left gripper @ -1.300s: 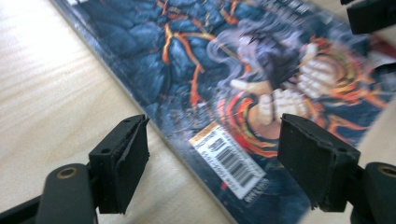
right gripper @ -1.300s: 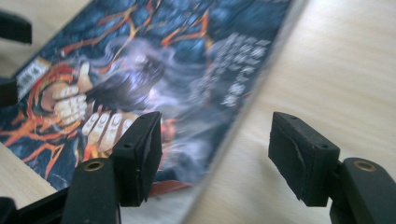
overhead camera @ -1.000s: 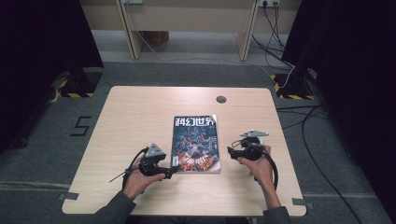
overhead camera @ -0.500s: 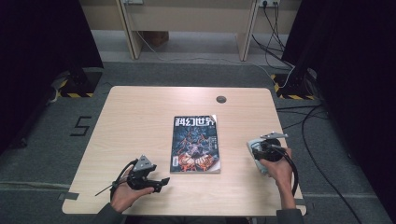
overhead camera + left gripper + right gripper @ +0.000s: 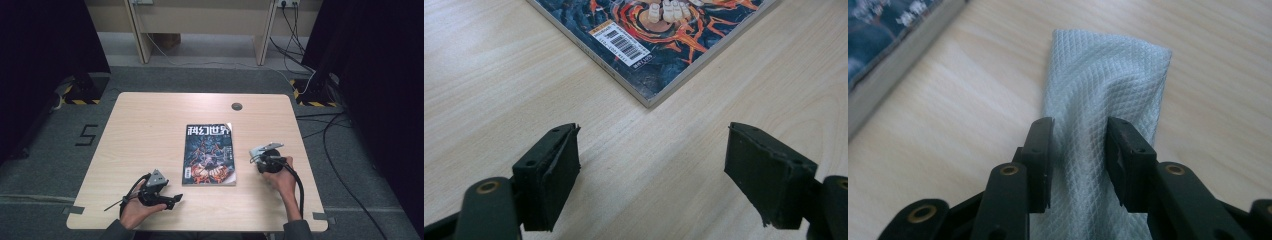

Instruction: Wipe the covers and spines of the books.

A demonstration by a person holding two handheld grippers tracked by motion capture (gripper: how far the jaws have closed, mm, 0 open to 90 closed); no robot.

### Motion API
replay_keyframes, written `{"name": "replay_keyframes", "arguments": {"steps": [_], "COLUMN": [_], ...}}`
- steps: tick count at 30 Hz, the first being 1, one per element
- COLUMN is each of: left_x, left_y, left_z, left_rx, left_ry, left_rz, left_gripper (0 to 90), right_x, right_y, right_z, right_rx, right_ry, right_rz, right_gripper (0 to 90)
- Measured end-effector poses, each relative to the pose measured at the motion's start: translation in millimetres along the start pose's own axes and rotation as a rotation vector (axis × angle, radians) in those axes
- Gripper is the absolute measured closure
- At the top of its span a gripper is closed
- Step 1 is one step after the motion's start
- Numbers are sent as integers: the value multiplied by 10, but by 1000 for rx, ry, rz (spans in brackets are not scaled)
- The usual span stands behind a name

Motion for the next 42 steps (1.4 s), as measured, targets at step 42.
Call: {"name": "replay_keyframes", "arguments": {"steps": [42], "left_x": [-6], "left_y": [31], "left_z": [75], "left_rx": [1], "left_ry": [9], "left_rz": [-4], "left_gripper": [204], "right_x": [213], "right_y": [141], "right_z": [334], "right_rx": [-44], "right_ry": [115], "right_rz": [-166], "right_gripper": [290]}}
Point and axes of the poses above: each handheld gripper's, and its own axes: x roughly backward along the jaws, y roughly out of its top, z roughly to its left, the point moved 8 cm from there along -x, roughly forward along the jaws, and after that the axes turned 14 degrees about y, right-handed, at the moved point
